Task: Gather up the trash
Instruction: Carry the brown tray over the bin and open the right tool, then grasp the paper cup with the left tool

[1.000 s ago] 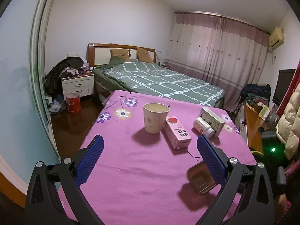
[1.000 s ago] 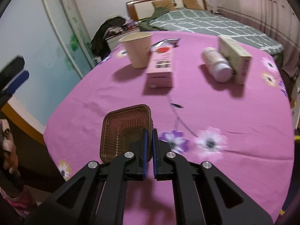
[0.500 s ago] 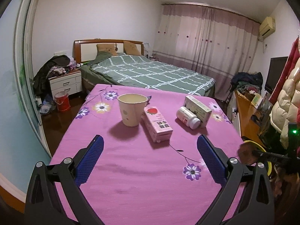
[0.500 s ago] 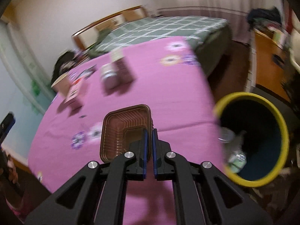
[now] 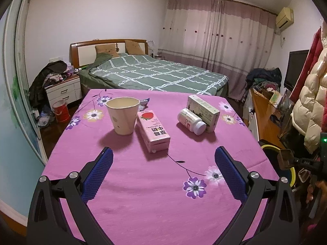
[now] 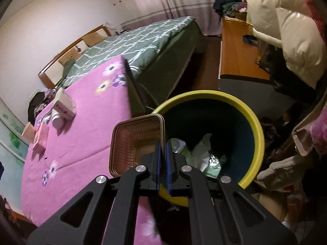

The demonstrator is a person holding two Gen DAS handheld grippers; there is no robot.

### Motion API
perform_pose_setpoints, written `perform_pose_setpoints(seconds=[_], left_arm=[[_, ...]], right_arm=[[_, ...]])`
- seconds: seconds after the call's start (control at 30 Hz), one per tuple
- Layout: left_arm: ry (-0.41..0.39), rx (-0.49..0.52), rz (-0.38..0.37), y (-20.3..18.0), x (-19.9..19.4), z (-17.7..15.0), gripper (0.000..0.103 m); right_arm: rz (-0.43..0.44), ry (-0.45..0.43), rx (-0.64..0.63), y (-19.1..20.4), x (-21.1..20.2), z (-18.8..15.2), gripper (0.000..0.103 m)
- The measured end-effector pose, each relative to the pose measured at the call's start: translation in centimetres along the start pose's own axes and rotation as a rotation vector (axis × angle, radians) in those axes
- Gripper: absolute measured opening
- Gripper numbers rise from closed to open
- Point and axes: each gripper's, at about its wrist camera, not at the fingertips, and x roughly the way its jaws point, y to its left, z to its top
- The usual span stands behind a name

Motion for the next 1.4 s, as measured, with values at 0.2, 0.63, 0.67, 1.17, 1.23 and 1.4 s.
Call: perform_pose_setpoints(seconds=[0.2, 0.63, 0.67, 1.17, 1.23, 1.4], left_arm=[[0.015, 0.001, 0.002, -0.4, 1.1, 0.1, 0.098], [0.056, -0.020, 0.028, 0.8, 5.3, 0.4, 0.098], [0.060, -0.022, 0.034, 1.1, 6.0, 0.6, 0.098], [0.099, -0.141, 0.160, 7.4, 17.2, 6.0, 0.098], [0.111, -0.150, 0.175, 8.1, 18.7, 6.4, 0.098], [0.148, -0.177, 0.193, 9.4, 21.8, 6.7, 0.098]], right_arm=[[-0.025, 0.005, 0.016, -0.6, 0.8, 0.0, 0.007], [-0.028, 0.018, 0.019, -0.3, 1.7, 0.2, 0.011], [-0.027, 0.020, 0.021, -0.3, 1.8, 0.3, 0.012], [-0.026, 0.062, 0.022, 0.5, 4.6, 1.4, 0.014], [-0.027, 0.067, 0.021, 0.7, 4.9, 1.5, 0.014], [-0.031, 0.070, 0.018, 0.9, 5.2, 1.9, 0.014]])
